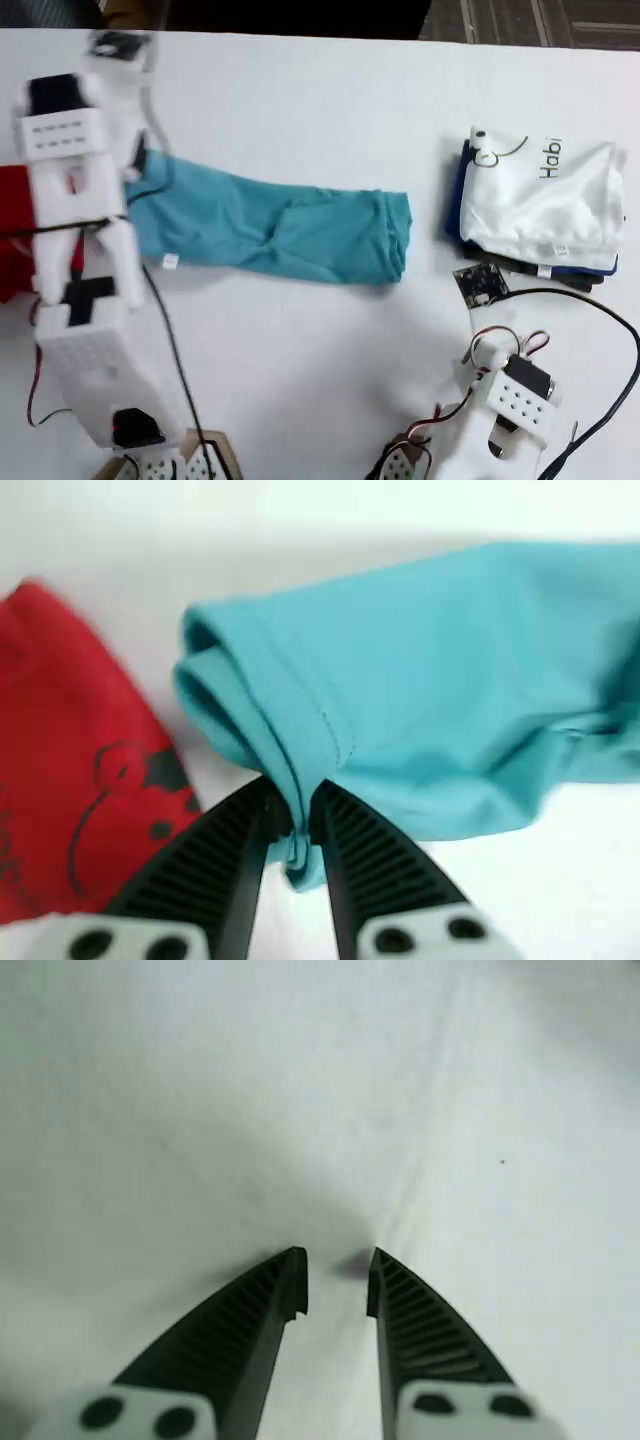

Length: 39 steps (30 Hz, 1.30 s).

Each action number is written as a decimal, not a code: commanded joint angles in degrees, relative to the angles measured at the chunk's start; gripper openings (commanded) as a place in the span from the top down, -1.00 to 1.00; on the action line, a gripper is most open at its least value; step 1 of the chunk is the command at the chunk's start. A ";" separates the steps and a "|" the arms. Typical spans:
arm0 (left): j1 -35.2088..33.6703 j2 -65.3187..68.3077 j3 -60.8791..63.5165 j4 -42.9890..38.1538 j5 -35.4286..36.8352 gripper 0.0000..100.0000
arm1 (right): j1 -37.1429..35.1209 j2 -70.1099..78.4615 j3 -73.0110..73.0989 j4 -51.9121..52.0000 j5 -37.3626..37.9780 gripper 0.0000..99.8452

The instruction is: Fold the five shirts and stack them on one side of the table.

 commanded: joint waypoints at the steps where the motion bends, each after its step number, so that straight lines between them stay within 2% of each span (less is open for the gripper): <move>1: 12.22 -4.84 0.22 0.09 -0.62 0.95 | 0.48 -1.19 0.18 -1.19 -0.70 0.78; 5: 24.09 -4.75 0.31 -2.99 -0.79 0.95 | 0.40 -1.19 0.18 -1.45 -2.73 0.78; 8: 30.42 -4.66 0.75 -6.07 -0.88 0.95 | 0.40 -1.19 0.26 -1.45 -2.73 0.78; 15: 39.12 1.14 0.22 -16.53 -0.88 0.95 | 0.31 -1.19 0.26 -1.45 -2.73 0.78; 20: 44.57 7.12 0.22 -19.25 -0.88 0.95 | 0.22 -1.19 0.26 -1.45 -2.73 0.78; 29: 46.68 12.22 0.13 -23.56 -0.88 0.95 | 0.13 -1.19 0.26 -1.45 -2.73 0.78; 39: 46.59 12.75 -5.49 -23.91 -0.97 0.95 | 0.13 -1.19 0.26 -1.45 -2.73 0.78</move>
